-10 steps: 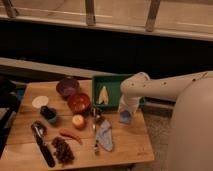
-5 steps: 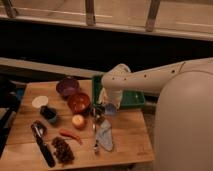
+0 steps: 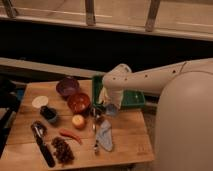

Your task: Wipe red bowl with sponge

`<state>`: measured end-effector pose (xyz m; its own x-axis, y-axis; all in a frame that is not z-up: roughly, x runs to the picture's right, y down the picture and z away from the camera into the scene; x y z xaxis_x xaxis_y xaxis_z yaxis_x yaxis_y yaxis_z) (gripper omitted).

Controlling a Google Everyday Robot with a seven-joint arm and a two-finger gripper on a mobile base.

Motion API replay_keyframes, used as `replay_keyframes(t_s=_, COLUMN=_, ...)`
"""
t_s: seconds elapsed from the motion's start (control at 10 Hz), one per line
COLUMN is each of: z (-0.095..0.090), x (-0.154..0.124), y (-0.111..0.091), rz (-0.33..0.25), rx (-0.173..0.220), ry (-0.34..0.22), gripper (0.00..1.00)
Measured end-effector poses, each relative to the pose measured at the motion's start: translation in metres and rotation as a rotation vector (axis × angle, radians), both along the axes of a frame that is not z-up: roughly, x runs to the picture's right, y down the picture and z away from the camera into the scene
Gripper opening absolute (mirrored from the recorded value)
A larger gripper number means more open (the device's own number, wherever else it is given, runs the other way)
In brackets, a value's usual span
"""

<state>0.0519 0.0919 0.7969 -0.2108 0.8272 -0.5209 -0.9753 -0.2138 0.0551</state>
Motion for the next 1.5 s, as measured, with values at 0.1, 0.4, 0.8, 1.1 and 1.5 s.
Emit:
replay_keyframes(t_s=0.1, z=0.003, x=0.005, y=0.007, rz=0.003, rx=-0.009, ry=0.006, gripper=0.10)
replay_keyframes(t_s=0.4, z=0.002, x=0.014, y=0.006, rz=-0.038, rx=0.021, ry=0.012, gripper=0.10)
replay_keyframes(t_s=0.8, z=-0.004, x=-0.041, y=-0.034, rz=-0.161, rx=0.112, ry=-0.023, gripper=0.10)
replay_keyframes(t_s=1.1, z=-0.004, x=-0.097, y=-0.061, rz=-0.256, rx=0.166, ry=-0.094, gripper=0.10)
replay_keyframes(t_s=1.5, z=0.005, x=-0.151, y=-0.067, rz=-0.300, rx=0.185, ry=-0.245, gripper=0.10)
